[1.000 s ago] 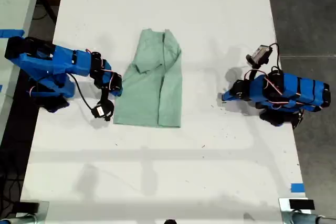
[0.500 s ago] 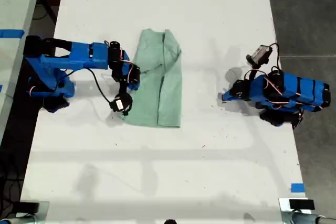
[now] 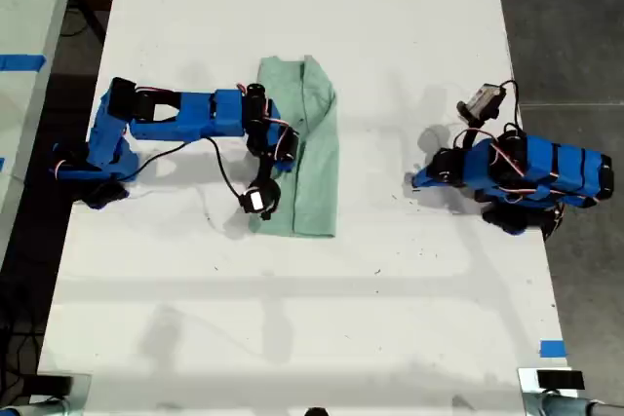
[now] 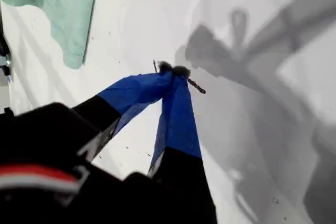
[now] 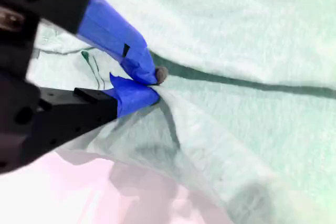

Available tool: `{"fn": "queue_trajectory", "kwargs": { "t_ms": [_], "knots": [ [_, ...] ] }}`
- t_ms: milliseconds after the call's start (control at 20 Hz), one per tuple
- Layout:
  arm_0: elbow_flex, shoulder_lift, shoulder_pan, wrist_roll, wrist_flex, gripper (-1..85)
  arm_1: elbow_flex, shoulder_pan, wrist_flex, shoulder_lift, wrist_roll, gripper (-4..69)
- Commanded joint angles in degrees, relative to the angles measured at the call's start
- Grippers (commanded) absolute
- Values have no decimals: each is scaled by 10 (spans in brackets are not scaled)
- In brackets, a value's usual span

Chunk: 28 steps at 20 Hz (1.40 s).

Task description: Fold t shirt

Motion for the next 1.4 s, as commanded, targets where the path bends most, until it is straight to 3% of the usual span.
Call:
{"fn": "queue_trajectory", "kwargs": {
  "t_ms": [0,350,800,1000,1150,1350],
  "knots": [
    [-33,14,11,16,-25,-2,22,4,4,7,-14,-16],
    [-36,-44,3,30,-48,101,22,4,4,7,-14,-16],
    [-21,90,-46,62,31,35,22,4,4,7,-15,-16],
    [46,179,-28,52,52,-1,22,4,4,7,-15,-16],
    [122,244,-6,33,26,-1,22,4,4,7,-15,-16],
    [404,458,-14,9,-129,-1,22,4,4,7,-15,-16]
  ]
}}
